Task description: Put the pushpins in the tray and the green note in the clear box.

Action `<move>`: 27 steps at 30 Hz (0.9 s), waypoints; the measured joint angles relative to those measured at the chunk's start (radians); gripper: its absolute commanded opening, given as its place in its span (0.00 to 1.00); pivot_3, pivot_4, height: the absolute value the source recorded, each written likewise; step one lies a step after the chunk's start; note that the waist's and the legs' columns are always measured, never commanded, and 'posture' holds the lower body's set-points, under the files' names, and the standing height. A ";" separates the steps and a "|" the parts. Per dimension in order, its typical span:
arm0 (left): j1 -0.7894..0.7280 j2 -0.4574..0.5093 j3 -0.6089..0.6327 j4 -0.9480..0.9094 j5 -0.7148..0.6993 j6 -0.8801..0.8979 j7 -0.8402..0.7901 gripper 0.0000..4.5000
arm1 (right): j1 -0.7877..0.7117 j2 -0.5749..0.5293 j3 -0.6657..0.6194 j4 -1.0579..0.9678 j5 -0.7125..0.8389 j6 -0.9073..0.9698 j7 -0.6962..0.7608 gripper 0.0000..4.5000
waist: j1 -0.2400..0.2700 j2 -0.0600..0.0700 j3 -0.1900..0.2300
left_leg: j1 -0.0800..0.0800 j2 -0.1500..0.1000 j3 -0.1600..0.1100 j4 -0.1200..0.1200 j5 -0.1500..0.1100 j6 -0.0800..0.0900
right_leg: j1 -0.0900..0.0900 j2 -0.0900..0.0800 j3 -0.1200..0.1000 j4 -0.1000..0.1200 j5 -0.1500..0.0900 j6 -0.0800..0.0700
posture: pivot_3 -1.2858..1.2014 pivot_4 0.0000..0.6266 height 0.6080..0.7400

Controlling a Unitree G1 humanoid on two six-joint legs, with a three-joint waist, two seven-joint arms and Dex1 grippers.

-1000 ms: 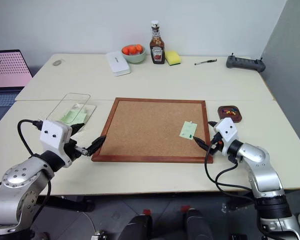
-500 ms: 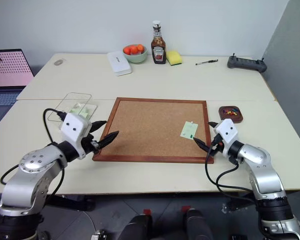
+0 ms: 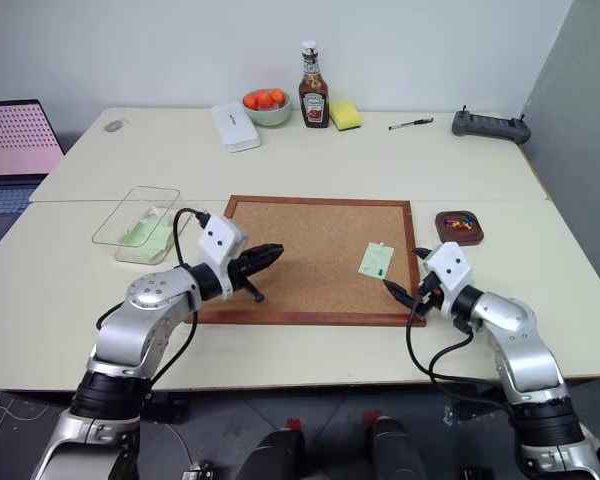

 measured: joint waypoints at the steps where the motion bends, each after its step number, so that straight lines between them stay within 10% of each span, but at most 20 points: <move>1: -0.002 -0.007 -0.006 0.011 0.006 -0.005 0.001 0.00 | 0.004 0.002 0.002 0.000 0.000 0.000 0.000 1.00 | 0.000 0.000 0.000 | 0.000 0.000 0.000 0.000 0.000 0.000 | 0.000 0.000 0.000 0.000 0.000 0.000 | 0.52 0.24 1.00; 27: -0.008 -0.073 -0.052 0.288 0.115 -0.238 -0.049 0.00 | -0.342 0.088 0.054 0.319 -0.034 0.136 -0.039 1.00 | -0.003 0.002 -0.001 | 0.003 0.000 0.001 0.000 0.000 0.000 | 0.002 0.000 0.000 0.001 0.000 0.000 | 0.52 0.24 1.00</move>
